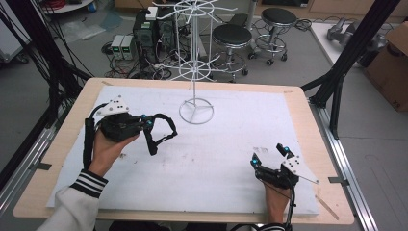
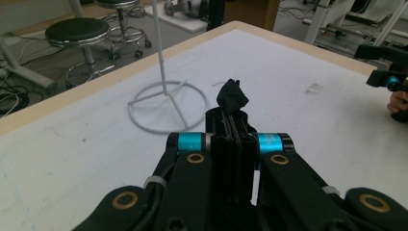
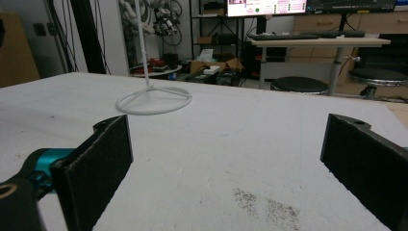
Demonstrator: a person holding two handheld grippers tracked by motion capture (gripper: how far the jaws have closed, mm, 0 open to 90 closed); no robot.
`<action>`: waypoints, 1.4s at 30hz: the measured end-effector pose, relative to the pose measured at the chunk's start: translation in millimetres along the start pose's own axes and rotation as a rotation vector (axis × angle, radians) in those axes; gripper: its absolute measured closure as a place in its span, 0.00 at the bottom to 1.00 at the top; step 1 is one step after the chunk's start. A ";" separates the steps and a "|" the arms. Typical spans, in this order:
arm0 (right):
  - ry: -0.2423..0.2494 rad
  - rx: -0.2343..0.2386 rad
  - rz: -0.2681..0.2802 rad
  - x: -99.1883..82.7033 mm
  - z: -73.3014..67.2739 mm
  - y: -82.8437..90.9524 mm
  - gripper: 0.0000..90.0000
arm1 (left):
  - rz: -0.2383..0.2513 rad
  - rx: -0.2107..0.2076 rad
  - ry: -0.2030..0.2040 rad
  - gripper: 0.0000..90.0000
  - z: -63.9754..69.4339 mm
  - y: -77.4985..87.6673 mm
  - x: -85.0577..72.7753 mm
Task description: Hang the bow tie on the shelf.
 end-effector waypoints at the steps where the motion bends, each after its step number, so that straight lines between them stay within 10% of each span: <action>1: 0.000 0.001 -0.001 0.0 0.0 0.1 0.03 | 0.012 -0.007 -0.007 0.98 2.0 -3.0 7.1; 42: 0.000 -0.005 -0.012 -0.7 0.0 -0.7 0.03 | 0.063 -0.087 -0.052 0.98 19.0 -66.7 68.8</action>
Point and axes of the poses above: each handheld gripper's, and its own axes: y roughly backward along the jaws, x roughly out of its top, z roughly to its right, the point moved 8 cm from there along -y, roughly forward along the jaws, and after that the axes turned 7 degrees about z, right-handed, at the moved point
